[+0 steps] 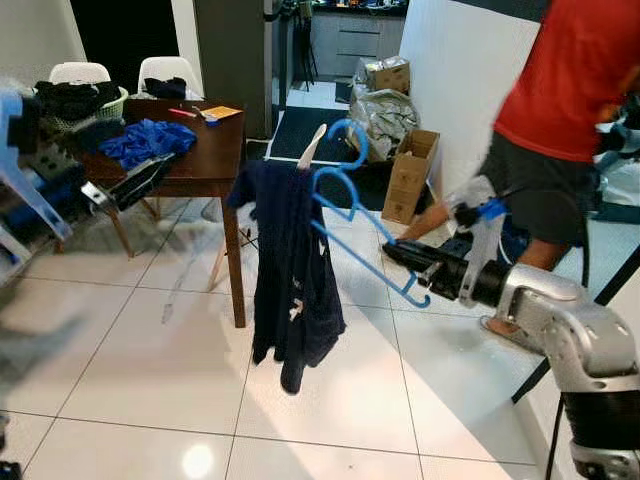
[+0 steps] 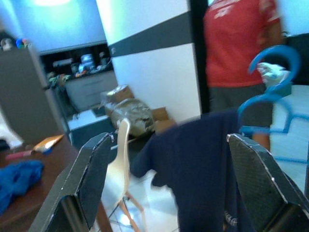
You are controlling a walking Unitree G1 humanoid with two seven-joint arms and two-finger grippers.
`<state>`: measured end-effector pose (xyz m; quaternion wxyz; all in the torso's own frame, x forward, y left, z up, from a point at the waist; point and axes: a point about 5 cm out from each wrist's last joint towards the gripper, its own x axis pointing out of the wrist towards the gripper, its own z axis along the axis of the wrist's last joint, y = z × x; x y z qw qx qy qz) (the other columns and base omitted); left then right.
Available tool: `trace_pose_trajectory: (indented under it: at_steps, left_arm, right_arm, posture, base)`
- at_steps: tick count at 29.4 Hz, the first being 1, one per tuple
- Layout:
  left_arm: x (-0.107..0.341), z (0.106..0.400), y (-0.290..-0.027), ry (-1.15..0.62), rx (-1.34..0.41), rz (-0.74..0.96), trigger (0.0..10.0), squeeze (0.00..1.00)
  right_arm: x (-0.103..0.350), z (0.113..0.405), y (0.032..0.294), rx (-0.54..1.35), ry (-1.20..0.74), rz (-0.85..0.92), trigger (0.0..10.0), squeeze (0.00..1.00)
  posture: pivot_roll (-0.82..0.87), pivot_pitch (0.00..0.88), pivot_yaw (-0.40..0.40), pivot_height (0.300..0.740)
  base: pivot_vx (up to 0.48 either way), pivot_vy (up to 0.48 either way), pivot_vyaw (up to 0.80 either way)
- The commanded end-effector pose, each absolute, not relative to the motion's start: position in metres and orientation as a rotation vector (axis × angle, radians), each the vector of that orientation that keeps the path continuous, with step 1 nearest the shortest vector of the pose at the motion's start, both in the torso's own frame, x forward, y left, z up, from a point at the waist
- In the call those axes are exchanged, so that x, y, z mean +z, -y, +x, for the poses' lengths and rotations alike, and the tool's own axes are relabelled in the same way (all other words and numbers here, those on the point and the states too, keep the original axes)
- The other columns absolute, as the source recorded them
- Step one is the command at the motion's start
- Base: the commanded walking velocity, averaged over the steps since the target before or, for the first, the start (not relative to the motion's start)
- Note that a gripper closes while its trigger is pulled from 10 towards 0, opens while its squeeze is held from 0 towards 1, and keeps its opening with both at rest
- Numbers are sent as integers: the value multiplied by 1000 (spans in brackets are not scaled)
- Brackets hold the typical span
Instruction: Hang hanger
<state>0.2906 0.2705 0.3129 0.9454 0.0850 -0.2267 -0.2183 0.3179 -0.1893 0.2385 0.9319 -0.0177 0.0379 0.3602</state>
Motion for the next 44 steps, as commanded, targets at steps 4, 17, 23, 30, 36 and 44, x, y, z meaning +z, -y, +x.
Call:
trace_pose_trajectory:
  at_steps: [4, 17, 23, 30, 36, 44]
  left_arm:
    - [291, 298, -274, 452, -299, 166, 10000, 0]
    - [281, 320, -262, 505, -105, 247, 10000, 0]
    - [270, 331, -244, 478, -224, 145, 10000, 0]
    - [259, 340, -229, 439, -325, 28, 10000, 1000]
    - [253, 343, -220, 419, -377, -1, 10000, 1000]
    - [246, 342, -209, 390, -469, -51, 10000, 1000]
  right_arm:
    - [266, 316, 186, 782, 62, 52, 0, 0]
    - [291, 294, 172, 984, 204, 86, 0, 0]
    - [297, 285, 166, 1040, 236, 87, 0, 0]
    - [300, 284, 165, 1054, 249, 89, 0, 0]
    - [302, 282, 163, 1069, 260, 92, 0, 0]
    - [306, 277, 161, 1104, 283, 98, 0, 0]
  posture:
    - [33, 0, -48, 740]
    - [34, 0, -56, 740]
    - [26, 0, -54, 740]
    - [19, 0, -48, 740]
    - [19, 0, -48, 740]
    - [15, 0, -48, 740]
  base:
    - [0, 0, 0]
    - [0, 0, 0]
    - [0, 0, 0]
    - [0, 0, 0]
    - [0, 0, 0]
    - [0, 0, 0]
